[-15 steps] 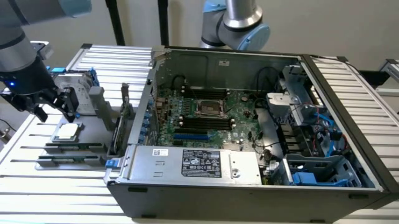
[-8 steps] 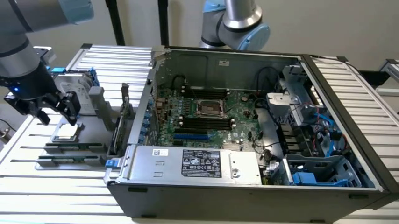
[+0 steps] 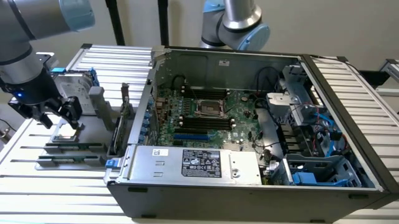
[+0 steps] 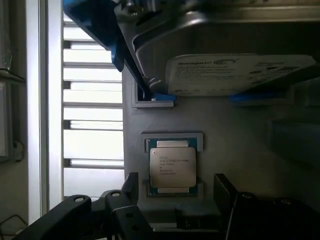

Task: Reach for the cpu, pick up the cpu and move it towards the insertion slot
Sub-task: 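Pick up the cpu and move it towards the insertion slot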

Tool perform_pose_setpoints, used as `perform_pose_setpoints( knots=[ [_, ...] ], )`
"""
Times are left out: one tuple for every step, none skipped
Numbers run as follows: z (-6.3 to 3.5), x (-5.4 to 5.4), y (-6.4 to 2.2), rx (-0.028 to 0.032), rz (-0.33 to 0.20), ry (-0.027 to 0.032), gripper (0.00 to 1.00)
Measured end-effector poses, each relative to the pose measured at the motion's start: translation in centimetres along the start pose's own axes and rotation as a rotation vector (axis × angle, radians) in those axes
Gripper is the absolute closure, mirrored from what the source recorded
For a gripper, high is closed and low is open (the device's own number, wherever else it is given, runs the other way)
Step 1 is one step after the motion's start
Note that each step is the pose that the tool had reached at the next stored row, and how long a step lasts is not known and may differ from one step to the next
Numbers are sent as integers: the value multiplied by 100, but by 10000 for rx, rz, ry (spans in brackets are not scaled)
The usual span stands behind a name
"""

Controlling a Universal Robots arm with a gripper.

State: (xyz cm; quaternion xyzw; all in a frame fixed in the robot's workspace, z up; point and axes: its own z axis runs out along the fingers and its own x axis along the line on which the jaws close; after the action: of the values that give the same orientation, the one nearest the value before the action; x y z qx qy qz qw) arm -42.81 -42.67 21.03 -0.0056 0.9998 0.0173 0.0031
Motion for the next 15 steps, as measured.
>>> perform_pose_setpoints(
  knots=[
    [16,2,0,1,22,-13,29],
    [32,4,-1,2,41,-32,29],
    [47,6,-2,4,59,-54,29],
    [69,8,-2,11,79,-90,29],
    [79,9,-3,13,89,-106,29],
    [87,12,-3,17,100,-121,29],
    [97,15,-3,20,113,-137,29],
    [107,18,-3,22,126,-157,29],
    [114,20,-3,23,144,-171,29],
    [120,23,-3,24,173,-176,29],
    [125,26,0,25,218,-181,29],
    [129,30,2,26,257,-182,29],
    [133,32,3,27,283,-183,29],
    [138,34,3,27,309,-184,29],
    [146,33,4,26,330,-187,29]
  ],
)
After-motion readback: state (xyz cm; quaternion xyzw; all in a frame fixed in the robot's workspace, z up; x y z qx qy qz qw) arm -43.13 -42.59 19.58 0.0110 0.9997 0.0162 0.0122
